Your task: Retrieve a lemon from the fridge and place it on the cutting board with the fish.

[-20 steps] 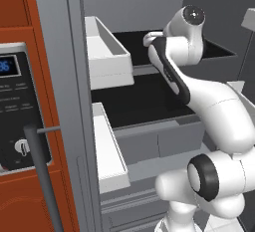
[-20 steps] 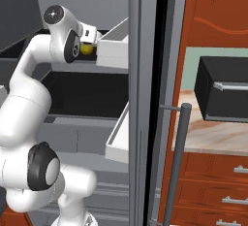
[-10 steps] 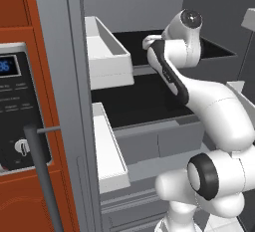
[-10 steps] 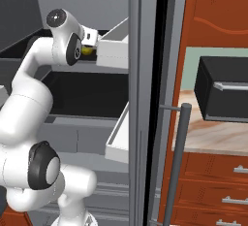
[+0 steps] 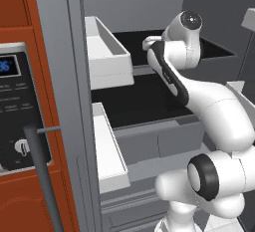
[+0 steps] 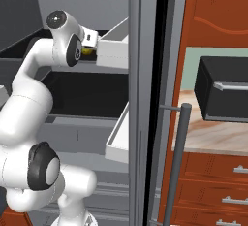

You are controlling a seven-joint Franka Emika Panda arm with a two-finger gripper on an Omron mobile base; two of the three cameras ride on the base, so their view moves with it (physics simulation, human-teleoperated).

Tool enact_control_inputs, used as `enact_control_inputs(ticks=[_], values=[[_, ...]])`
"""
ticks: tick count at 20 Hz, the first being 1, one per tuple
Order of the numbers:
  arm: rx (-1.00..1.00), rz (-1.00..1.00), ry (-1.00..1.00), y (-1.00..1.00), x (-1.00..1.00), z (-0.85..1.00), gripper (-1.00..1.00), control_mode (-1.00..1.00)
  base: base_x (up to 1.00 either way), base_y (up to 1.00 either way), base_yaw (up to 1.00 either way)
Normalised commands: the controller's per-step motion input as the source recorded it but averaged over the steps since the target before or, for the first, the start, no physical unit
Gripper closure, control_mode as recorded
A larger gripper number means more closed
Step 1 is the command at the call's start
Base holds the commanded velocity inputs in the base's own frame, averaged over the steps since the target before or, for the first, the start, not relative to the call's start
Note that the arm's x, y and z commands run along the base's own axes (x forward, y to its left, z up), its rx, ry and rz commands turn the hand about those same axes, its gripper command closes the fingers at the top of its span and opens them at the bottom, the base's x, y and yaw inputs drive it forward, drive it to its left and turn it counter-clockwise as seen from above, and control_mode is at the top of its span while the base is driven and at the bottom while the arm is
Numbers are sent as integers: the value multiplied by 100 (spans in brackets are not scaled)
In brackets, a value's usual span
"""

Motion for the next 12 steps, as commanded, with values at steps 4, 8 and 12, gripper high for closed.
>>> enact_control_inputs(ticks=[4,8,12], values=[[0,0,0,0,2,0,-100,-100,0,0,0],[0,0,0,0,3,0,-100,-100,0,0,0],[0,0,0,0,2,0,-100,-100,0,0,0]])
